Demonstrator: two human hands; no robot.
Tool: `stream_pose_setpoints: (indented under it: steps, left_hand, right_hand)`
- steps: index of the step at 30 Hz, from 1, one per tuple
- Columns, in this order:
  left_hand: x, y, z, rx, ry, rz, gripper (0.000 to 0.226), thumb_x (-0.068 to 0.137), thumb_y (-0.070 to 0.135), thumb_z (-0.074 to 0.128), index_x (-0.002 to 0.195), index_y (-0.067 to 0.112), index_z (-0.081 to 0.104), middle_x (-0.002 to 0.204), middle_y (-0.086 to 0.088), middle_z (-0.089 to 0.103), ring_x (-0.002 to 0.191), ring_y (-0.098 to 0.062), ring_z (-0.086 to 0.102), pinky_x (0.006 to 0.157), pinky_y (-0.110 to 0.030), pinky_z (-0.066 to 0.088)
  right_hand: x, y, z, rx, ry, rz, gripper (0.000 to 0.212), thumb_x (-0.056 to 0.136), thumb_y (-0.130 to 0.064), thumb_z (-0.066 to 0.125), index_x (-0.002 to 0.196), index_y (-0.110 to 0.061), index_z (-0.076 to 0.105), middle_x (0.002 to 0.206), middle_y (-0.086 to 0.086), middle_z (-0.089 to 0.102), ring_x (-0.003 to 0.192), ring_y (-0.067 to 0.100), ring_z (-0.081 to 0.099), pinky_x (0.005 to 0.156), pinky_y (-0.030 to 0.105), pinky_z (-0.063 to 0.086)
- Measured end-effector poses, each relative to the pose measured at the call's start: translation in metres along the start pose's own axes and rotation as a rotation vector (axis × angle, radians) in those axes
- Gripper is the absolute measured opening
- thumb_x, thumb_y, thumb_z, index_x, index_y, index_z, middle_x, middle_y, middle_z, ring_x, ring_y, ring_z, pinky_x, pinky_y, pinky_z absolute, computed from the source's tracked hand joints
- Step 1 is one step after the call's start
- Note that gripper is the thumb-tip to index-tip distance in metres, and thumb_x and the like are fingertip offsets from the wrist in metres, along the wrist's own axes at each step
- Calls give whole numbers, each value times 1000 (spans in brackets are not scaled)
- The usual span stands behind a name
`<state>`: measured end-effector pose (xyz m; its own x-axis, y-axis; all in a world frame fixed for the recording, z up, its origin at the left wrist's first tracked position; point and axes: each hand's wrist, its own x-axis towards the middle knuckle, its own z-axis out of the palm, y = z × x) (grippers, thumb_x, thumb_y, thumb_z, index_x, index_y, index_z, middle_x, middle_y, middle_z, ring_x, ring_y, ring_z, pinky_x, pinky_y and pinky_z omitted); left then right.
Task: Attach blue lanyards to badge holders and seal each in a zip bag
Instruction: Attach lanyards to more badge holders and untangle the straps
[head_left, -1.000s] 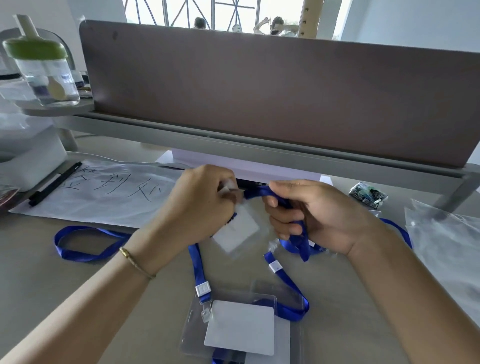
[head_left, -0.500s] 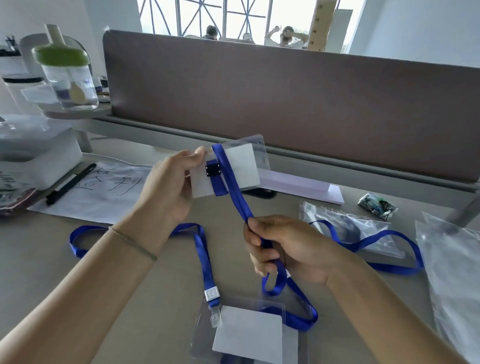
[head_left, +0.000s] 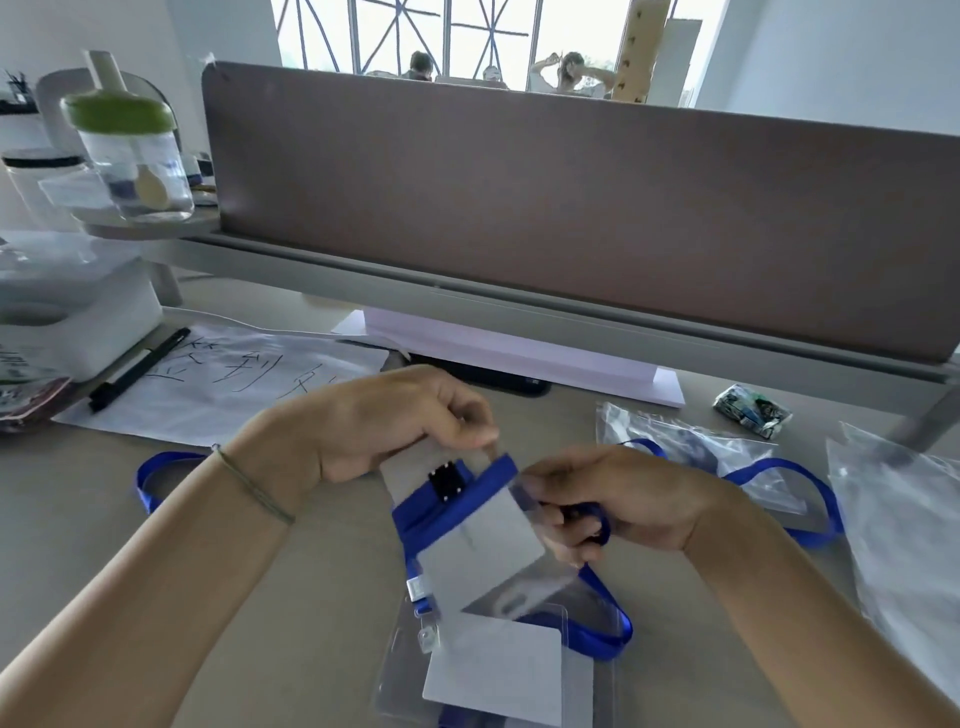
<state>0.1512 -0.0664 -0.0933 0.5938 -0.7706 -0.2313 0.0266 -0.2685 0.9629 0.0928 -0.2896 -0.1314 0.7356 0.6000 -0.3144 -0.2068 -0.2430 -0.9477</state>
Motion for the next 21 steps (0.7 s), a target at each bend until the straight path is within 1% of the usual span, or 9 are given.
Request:
stream_pose_setpoints:
  steps: [2, 5, 8, 9, 11, 14, 17, 19, 21]
  left_hand:
    - [0, 1, 5, 188, -15, -29, 21, 87, 12, 68, 66, 16, 67, 66, -2, 58, 55, -8, 52, 58, -22, 42]
    - [5, -1, 10, 514, 172, -20, 22, 90, 17, 68, 68, 21, 72, 65, 12, 61, 64, -1, 51, 71, -24, 36]
    - [10, -1, 13, 708, 424, 62, 23, 87, 15, 67, 67, 26, 73, 60, 24, 63, 63, 9, 56, 59, -7, 34]
    - [12, -2, 15, 731, 528, 104, 26, 85, 12, 66, 65, 27, 71, 57, 25, 62, 62, 9, 56, 54, -6, 34]
    - [17, -6, 17, 688, 794, 216, 27, 82, 11, 65, 61, 26, 69, 53, 21, 60, 57, 3, 55, 49, -9, 35]
    - [24, -13, 21, 509, 1061, 382, 23, 86, 13, 66, 65, 21, 71, 56, 12, 64, 55, -5, 57, 48, -13, 38]
    - [27, -18, 24, 326, 1102, 447, 21, 89, 13, 66, 70, 17, 73, 60, 3, 67, 56, -13, 58, 54, -25, 43]
    - [28, -17, 24, 202, 1092, 468, 21, 91, 12, 66, 71, 8, 71, 57, -5, 58, 51, -11, 46, 52, -25, 38]
    - [27, -16, 26, 66, 1058, 499, 21, 92, 13, 66, 76, -1, 69, 67, -20, 56, 60, -9, 45, 59, -25, 38]
  right_hand:
    - [-3, -4, -3, -20, 91, 25, 38, 105, -23, 44, 69, -12, 49, 55, 3, 29, 49, 17, 32, 56, 25, 38]
    - [-4, -12, -4, -18, 295, -1, 39, 105, -22, 45, 68, -9, 51, 55, 0, 33, 52, 16, 30, 54, 25, 36]
    - [-1, -19, 2, 50, 477, -98, 36, 104, -18, 48, 70, -7, 53, 61, 8, 38, 50, 15, 33, 52, 27, 37]
    - [0, -21, 7, 64, 505, -128, 35, 103, -17, 48, 70, -7, 54, 66, 13, 37, 49, 15, 34, 53, 28, 37]
    - [4, -25, 19, 73, 519, -165, 36, 102, -17, 48, 68, -10, 56, 71, 14, 36, 48, 16, 36, 52, 28, 37]
    - [12, -26, 38, 76, 522, -143, 40, 103, -22, 46, 65, -11, 52, 54, 3, 31, 47, 19, 36, 49, 23, 37]
    - [22, -20, 45, 152, 554, -129, 40, 103, -21, 45, 65, -11, 51, 54, 1, 30, 47, 18, 35, 49, 24, 38]
    - [25, -15, 45, 163, 572, -110, 42, 104, -24, 47, 65, -11, 52, 52, 0, 34, 47, 17, 37, 50, 24, 42]
    - [27, -13, 42, 122, 630, -107, 42, 104, -27, 51, 66, -9, 56, 49, 0, 38, 44, 16, 42, 52, 25, 46]
